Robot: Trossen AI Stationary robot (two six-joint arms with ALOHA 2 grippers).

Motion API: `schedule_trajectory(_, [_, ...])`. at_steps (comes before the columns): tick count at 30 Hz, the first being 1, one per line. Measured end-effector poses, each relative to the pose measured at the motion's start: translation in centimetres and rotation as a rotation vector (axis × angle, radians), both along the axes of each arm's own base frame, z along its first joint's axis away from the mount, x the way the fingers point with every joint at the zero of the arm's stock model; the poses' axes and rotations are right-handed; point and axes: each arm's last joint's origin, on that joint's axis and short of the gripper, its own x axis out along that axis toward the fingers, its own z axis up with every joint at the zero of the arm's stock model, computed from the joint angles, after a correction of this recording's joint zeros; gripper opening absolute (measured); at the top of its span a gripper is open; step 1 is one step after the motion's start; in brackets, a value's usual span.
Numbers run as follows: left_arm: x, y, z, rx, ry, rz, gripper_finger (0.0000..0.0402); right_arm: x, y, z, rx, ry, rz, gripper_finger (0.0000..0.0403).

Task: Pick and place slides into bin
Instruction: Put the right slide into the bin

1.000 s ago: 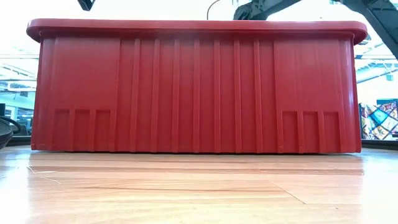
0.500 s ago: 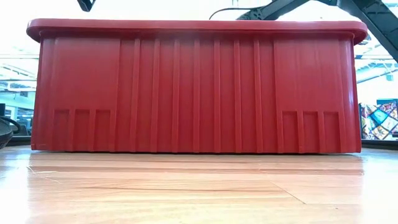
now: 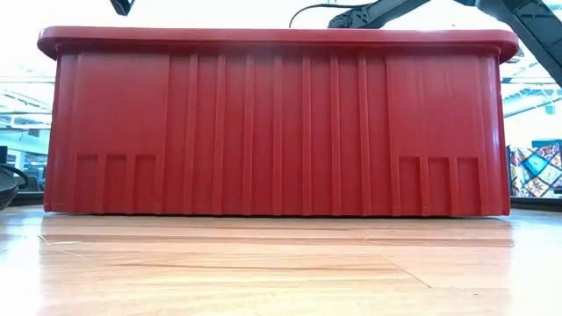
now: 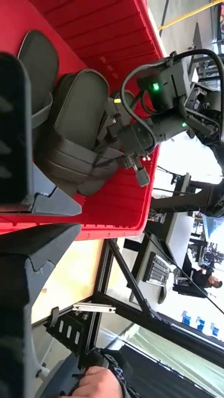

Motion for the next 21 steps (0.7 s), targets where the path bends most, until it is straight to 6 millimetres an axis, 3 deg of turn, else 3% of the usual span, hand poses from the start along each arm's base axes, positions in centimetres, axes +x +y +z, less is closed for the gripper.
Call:
schedule_trajectory(12, [0.0,0.0,0.0,0.049,0.003,-0.008,0.0026,-0.4,-0.2,1.0,-0.040,0.127,-0.214,0.0117])
schedule_trajectory(17, [0.0,0.0,0.0,0.052,0.003,-0.008,0.0026,-1.0,-0.3,3.3,-0.061,0.060,-0.322,0.0119])
schedule_trajectory(21, [0.0,0.3,0.0,0.026,0.003,0.026,0.0026,-1.5,-0.1,6.5,-0.085,-0.070,-0.441,0.0120])
